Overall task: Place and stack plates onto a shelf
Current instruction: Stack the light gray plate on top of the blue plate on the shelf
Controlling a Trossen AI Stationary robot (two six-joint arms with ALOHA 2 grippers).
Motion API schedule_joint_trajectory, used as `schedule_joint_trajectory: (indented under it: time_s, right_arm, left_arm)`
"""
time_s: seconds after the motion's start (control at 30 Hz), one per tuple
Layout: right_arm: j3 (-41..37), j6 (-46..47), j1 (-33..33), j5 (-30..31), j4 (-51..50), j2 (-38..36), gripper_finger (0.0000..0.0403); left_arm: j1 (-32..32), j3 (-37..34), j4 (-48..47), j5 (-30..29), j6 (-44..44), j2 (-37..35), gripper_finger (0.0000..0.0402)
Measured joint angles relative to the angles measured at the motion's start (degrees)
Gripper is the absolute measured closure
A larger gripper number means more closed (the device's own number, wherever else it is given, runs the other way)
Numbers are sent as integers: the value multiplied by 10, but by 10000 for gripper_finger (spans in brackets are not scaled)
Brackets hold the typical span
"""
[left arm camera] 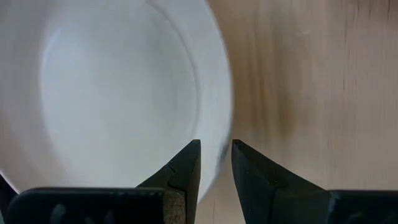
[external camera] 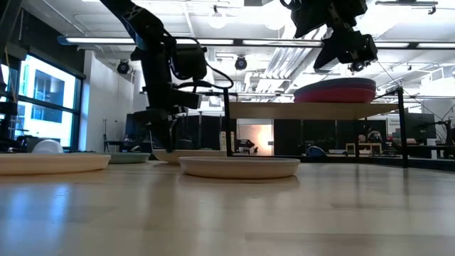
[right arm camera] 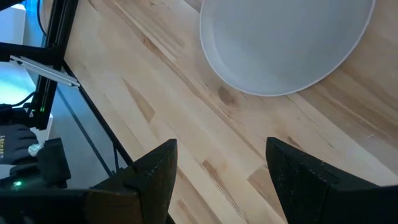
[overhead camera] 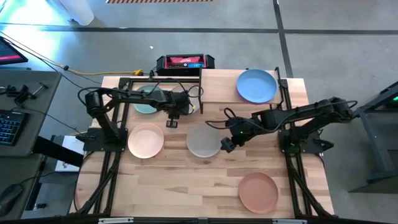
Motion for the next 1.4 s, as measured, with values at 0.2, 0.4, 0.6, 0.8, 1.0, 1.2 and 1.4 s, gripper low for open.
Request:
schedule_joint_trajectory:
  time_s: [0.2,0.4,0.6,0.8,1.0,1.2,1.4]
  right_arm:
    - [0,0,0,0,0,0,176]
    - [0,2,0,0,0,0,176]
    - [0,7,0,0,0,0,176]
    - [0,7,0,0,0,0,176]
    - [0,7,0,0,0,0,176]
    - [0,7,0,0,1,0,176]
    - [0,7,0,0,2,0,176]
  left_arm:
    - [10,0,4,4,8,2,323]
    - [23,0,0,6,7,28,323]
    - [23,0,4,4,3,40,323]
    - [26,1,11,-20,-2,46,330]
    - [24,2,10,-42,-11,46,379]
    - [19,1,12,-70,-22,45,395]
    - [7,0,9,-78,-23,34,399]
